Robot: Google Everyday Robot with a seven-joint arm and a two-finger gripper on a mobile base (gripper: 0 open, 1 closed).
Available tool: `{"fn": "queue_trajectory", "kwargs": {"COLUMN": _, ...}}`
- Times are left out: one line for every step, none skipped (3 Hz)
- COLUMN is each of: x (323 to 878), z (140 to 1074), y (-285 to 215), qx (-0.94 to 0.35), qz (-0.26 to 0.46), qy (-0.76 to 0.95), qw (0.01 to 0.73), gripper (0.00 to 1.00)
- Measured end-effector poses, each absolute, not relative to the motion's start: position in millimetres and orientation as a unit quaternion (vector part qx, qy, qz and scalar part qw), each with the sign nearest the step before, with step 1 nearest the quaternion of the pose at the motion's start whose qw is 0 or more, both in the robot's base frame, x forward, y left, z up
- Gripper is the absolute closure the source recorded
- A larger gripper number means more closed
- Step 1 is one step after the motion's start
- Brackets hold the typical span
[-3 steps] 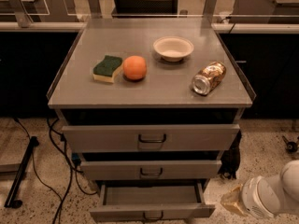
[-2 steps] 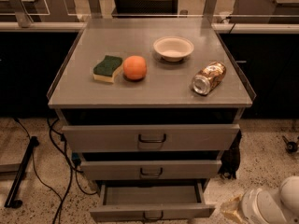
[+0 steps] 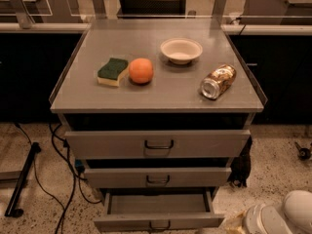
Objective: Close bottom drawer
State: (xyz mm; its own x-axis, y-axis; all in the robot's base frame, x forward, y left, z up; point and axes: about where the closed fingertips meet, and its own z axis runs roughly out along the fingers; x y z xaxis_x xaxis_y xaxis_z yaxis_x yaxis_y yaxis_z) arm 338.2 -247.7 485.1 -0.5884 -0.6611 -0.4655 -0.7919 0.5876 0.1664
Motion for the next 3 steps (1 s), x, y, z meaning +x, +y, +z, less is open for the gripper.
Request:
{"fn": "queue_trajectory", "kwargs": {"x": 338.6, "z": 440.0, "y": -256.0, "qx": -0.409, "qz": 0.194, "qy": 0.874, "qw": 0.179, "gripper": 1.00}}
{"fn": "queue_trajectory", "kwargs": {"x": 345.1, "z": 377.9, "y": -262.2, "qx": -0.413, "qz": 0.199, "qy": 0.869, "qw": 0.186, "gripper": 1.00}}
{"fn": "queue_trajectory", "kwargs": {"x": 355.6, "z": 315.1, "y": -260.4, "qx": -0.410, "qz": 0.218, "qy": 0.863, "qw": 0.201, "gripper": 1.00}}
